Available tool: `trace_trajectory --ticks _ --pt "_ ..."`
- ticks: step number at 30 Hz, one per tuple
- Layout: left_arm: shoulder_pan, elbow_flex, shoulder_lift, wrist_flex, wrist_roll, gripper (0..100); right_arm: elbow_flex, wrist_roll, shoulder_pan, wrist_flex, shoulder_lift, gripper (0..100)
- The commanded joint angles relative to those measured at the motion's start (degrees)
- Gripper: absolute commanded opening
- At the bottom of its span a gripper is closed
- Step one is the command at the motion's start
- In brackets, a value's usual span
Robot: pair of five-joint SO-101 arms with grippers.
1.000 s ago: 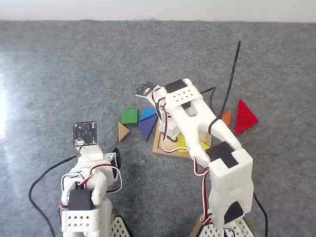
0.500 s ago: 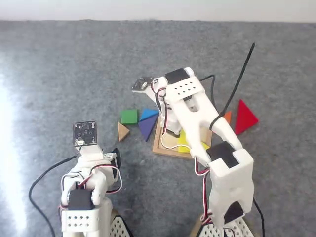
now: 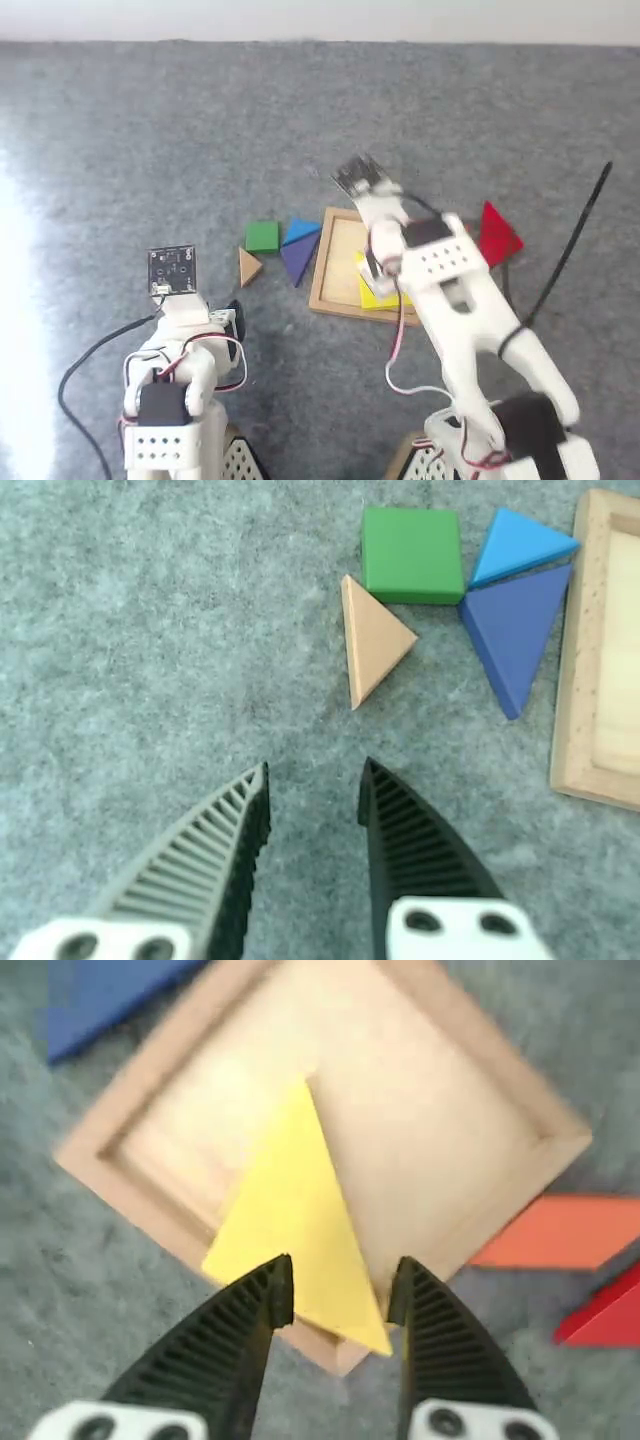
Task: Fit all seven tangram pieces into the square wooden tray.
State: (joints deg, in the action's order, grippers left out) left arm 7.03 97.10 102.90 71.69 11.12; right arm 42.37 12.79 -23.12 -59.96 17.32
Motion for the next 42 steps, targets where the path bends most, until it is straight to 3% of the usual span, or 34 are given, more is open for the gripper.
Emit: trace_trajectory --ticks 1,7,15,35,42 --pt "0.44 -0.66 0.79 0.26 0.62 14 4.04 -1.85 2.42 1.98 7.52 1.4" --pt "0.44 -0.66 0.79 0.26 0.62 14 12.84 -1.14 8.66 0.75 16.57 0.7" --pt "0.44 -0.66 0.79 0.26 0.62 14 19.69 2.73 9.19 3.03 18.33 0.9" --pt "0.44 -0.66 0.79 0.26 0.62 14 15.56 1.05 8.92 3.82 18.15 0.9" --pt "0.44 -0.66 0.79 0.26 0.62 14 9.67 0.35 8.92 4.35 9.10 0.9"
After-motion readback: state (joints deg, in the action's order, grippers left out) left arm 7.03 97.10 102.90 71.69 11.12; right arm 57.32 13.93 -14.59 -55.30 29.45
